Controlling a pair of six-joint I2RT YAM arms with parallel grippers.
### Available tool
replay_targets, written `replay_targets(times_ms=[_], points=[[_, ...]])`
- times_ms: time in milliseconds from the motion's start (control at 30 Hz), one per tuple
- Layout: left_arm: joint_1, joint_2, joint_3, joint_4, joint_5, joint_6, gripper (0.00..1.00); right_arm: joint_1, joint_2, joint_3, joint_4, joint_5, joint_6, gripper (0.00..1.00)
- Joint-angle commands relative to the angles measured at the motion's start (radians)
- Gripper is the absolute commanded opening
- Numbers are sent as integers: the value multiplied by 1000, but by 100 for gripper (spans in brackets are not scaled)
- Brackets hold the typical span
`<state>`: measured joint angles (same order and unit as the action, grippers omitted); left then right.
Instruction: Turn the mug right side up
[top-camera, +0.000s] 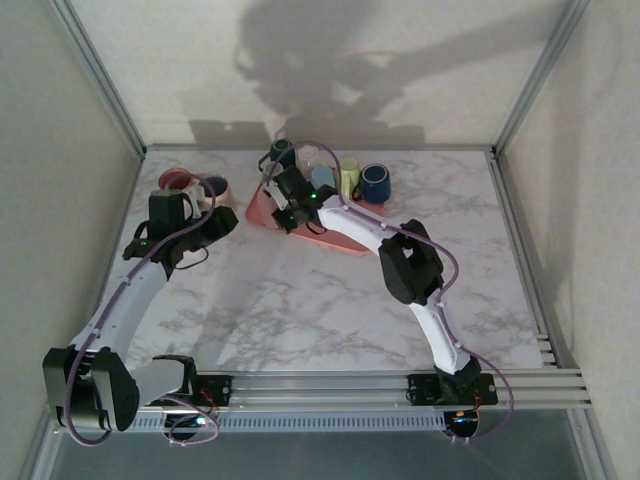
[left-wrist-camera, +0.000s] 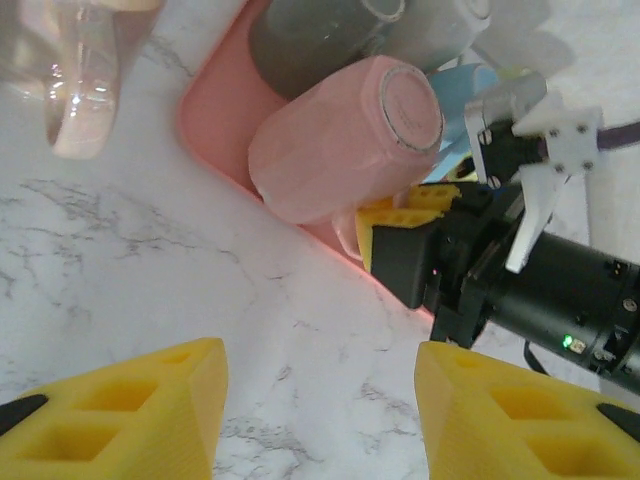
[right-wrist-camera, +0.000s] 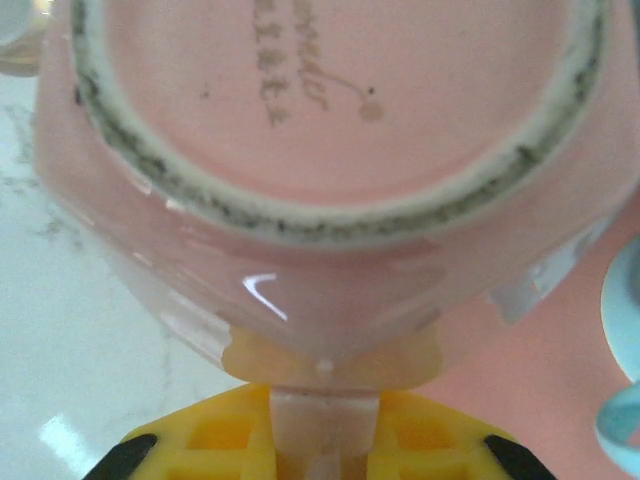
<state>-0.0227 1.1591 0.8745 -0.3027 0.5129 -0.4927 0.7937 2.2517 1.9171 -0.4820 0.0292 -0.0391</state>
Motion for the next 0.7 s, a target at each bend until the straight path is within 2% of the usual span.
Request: replay_targets(times_ms=[0, 200, 400, 500, 667], points=[[5, -38, -13, 56, 53, -42, 52, 4, -154, -57, 125, -36, 36, 0], [3, -84, -42, 146, 121, -100, 52, -16, -331, -232, 215, -95, 91, 0], [0, -124, -99, 267, 200, -162, 50, -77, -503, -397, 310, -213, 171, 0], [-12, -135, -145, 363, 243, -220, 50, -124, -570, -464, 368, -333, 249, 0], [-85, -113, -245, 636, 288, -405, 47, -224, -666, -594, 548, -503, 441, 0]])
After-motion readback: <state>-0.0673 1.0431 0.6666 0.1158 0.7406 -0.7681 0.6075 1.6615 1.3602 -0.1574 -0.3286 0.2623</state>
